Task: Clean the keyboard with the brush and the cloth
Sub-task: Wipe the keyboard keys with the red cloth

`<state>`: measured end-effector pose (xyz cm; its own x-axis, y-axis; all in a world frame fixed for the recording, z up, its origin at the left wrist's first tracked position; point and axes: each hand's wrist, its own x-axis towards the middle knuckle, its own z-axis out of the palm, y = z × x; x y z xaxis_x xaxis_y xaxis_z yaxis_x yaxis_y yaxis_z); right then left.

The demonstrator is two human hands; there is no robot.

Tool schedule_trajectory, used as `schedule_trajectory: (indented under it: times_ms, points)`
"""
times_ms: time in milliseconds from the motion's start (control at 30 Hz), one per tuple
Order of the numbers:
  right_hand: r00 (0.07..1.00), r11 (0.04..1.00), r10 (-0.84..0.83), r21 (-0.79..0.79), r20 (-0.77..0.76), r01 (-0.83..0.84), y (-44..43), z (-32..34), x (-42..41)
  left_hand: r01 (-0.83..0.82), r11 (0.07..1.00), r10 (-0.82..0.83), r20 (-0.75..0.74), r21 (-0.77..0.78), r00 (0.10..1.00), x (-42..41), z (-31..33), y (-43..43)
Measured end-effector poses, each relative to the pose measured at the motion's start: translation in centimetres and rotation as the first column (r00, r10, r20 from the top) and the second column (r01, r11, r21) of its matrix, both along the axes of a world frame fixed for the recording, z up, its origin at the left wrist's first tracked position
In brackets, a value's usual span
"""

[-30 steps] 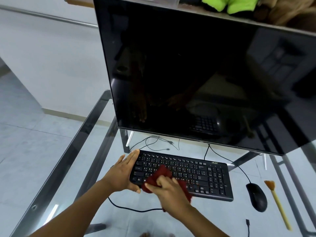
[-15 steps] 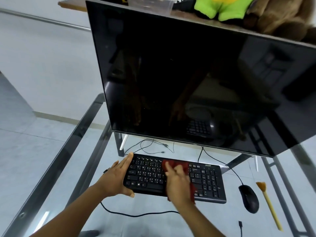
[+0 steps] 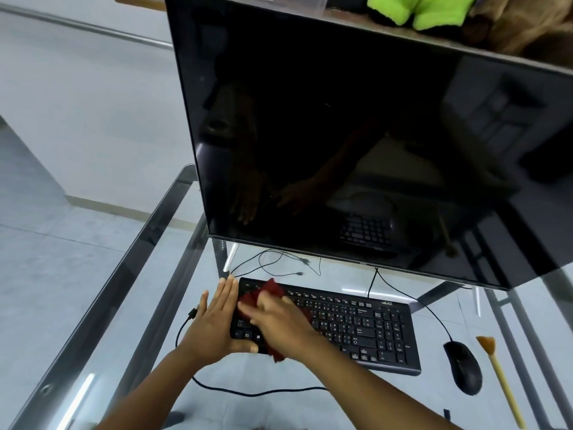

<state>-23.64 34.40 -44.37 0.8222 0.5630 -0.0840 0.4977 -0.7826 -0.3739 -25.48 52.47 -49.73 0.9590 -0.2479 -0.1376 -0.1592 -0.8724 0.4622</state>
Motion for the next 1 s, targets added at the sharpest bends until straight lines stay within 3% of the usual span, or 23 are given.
schedule_trajectory:
  times_ms: [33,100,167,300,333,400,467,533,633,667,800,867,933,967,1000]
  points:
    - [0.997,0.999,-0.031,-0.016,0.064,0.032,-0.3,-0.1,1.0,0.002,1.000,-0.002,0.010,0.010,1.000,0.0,0.0,0.0]
    - [0.943,0.943,-0.334,0.000,0.003,0.334,-1.0,-0.3,2.6,0.005,1.000,-0.005,0.013,0.019,1.000,-0.3,-0.2,0.0]
    - [0.911,0.912,-0.406,-0.037,0.071,0.409,-0.1,-0.6,2.5,0.009,1.000,-0.010,0.018,0.014,1.000,-0.8,-0.5,0.1]
    - [0.997,0.998,0.051,-0.042,0.058,-0.048,1.6,-1.6,0.1,0.048,0.996,-0.054,0.082,0.070,0.995,-1.5,-1.3,0.3]
    - [0.997,0.999,0.041,-0.030,0.062,-0.039,0.8,-1.6,0.7,0.053,0.995,-0.061,0.087,0.087,0.994,-1.5,-1.2,0.3]
    - [0.974,0.974,-0.224,0.043,0.027,0.223,-0.7,-1.4,3.0,0.047,0.993,-0.058,0.108,0.105,0.992,-1.5,-1.2,0.2]
    - [0.916,0.915,-0.396,-0.054,0.072,0.400,-0.6,-0.8,3.6,0.047,0.992,-0.060,0.115,0.119,0.992,-1.5,-1.3,0.2]
    - [0.947,0.949,-0.311,-0.039,0.081,0.314,1.1,-0.4,2.0,0.049,0.991,-0.062,0.103,0.124,0.993,-1.6,-1.3,0.3]
    - [0.993,0.998,0.039,-0.047,0.110,-0.034,1.0,-1.6,0.2,0.063,0.990,-0.076,0.100,0.124,0.992,-1.7,-1.3,0.2]
    - [0.990,0.998,0.034,-0.064,0.134,-0.025,0.2,-1.6,0.9,0.064,0.990,-0.077,0.102,0.124,0.992,-1.6,-1.3,0.2]
    - [0.924,0.919,-0.372,-0.105,0.082,0.380,-1.2,-0.7,3.6,0.051,0.991,-0.065,0.110,0.127,0.992,-1.7,-1.4,0.2]
    - [0.959,0.961,-0.270,-0.037,0.087,0.274,0.2,-1.0,1.8,0.047,0.991,-0.060,0.097,0.127,0.993,-1.8,-1.4,0.3]
    - [0.994,0.998,0.046,-0.048,0.102,-0.042,0.5,-1.9,-0.6,0.050,0.991,-0.061,0.090,0.125,0.994,-1.7,-1.4,0.3]
    - [0.988,0.994,0.108,-0.044,0.112,-0.104,-0.3,-1.9,-0.4,0.053,0.991,-0.065,0.093,0.125,0.994,-1.6,-1.4,0.3]
    - [0.993,0.996,0.069,-0.061,0.101,-0.063,-1.2,-1.5,0.5,0.052,0.991,-0.063,0.093,0.121,0.994,-1.6,-1.4,0.3]
